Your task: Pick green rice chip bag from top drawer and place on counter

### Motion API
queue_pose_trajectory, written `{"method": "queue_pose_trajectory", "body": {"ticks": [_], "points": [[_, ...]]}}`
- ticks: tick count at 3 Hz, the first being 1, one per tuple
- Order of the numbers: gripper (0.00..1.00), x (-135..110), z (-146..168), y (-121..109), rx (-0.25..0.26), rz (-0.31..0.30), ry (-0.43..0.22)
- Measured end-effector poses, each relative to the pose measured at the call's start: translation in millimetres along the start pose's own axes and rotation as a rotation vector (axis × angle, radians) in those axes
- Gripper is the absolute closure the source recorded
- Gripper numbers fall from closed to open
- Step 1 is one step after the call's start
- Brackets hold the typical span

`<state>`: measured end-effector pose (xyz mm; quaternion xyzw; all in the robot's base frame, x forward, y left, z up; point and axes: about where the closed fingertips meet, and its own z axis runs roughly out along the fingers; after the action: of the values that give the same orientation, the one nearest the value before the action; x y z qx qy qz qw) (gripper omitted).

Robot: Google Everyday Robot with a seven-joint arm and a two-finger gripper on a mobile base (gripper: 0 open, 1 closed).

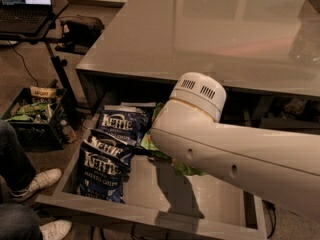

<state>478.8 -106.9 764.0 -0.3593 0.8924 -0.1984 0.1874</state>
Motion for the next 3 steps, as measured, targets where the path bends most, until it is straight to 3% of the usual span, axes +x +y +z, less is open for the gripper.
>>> {"method": "queue_pose_trajectory", "body": {"ticks": [1,3], "points": [[1.00,2,-9,-5,0.000,0.010,-0.004],[1.00,5,-65,-73,0.138,0.117,-0.050]]}}
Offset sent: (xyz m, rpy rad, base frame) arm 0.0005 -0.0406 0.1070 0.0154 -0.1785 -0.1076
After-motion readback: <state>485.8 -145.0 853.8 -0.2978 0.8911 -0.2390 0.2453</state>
